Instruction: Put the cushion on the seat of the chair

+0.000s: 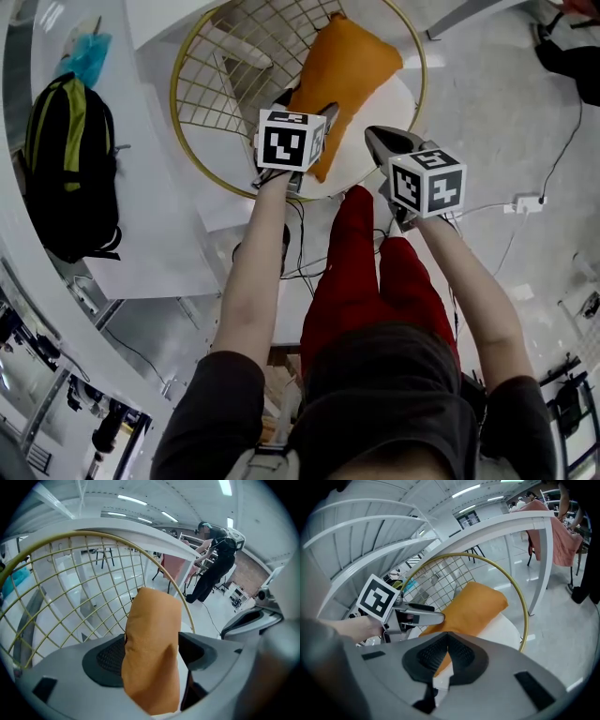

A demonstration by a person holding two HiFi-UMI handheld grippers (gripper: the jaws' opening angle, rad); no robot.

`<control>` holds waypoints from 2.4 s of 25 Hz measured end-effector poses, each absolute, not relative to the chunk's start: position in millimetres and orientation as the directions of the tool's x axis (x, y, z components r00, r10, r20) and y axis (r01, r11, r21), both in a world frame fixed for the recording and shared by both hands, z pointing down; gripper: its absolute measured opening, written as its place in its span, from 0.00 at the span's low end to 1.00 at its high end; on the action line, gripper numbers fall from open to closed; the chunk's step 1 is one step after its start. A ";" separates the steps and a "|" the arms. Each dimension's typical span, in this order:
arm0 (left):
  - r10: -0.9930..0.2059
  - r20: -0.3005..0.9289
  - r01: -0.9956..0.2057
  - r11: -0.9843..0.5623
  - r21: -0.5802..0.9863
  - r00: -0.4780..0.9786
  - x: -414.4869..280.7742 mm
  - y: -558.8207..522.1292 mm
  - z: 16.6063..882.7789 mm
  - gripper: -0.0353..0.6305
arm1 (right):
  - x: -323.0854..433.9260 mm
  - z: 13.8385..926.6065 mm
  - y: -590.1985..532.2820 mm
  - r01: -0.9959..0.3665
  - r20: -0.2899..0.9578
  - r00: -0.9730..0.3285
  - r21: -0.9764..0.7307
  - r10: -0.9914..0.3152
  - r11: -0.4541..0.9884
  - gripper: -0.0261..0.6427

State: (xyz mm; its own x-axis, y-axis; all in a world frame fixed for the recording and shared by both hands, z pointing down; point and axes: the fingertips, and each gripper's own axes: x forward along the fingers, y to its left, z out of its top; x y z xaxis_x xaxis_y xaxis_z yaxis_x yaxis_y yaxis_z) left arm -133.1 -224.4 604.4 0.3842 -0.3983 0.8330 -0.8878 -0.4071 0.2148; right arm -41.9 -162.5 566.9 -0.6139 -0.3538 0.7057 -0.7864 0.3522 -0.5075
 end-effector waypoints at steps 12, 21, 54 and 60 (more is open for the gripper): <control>-0.484 0.801 -0.918 -0.346 0.195 0.352 -132.7 -213.2 562.7 0.16 | -37.0 531.3 -164.7 -0.760 0.647 -0.648 -0.508 -0.403 0.405 0.07; -0.530 0.738 -0.907 -0.291 0.304 0.418 -120.8 -196.7 533.3 0.07 | -33.4 494.1 -161.9 -0.734 0.576 -0.678 -0.494 -0.457 0.466 0.07; -0.811 0.399 -0.892 -0.307 0.332 0.427 -74.7 -105.6 354.1 0.07 | 15.9 340.0 -98.7 -0.668 0.281 -0.739 -0.427 -0.613 0.610 0.06; -0.826 0.384 -0.903 -0.314 0.294 0.413 -61.8 -86.3 336.2 0.07 | 29.0 319.2 -85.4 -0.663 0.246 -0.743 -0.400 -0.623 0.633 0.06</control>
State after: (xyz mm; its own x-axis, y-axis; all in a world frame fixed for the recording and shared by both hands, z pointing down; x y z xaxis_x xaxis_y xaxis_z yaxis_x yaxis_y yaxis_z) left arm -61.8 -86.3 336.2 0.4129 -0.8258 0.3842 -0.9026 -0.3144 0.2941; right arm 29.0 -85.4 319.2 -0.7429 -0.6226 0.2458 -0.6628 0.6329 -0.4002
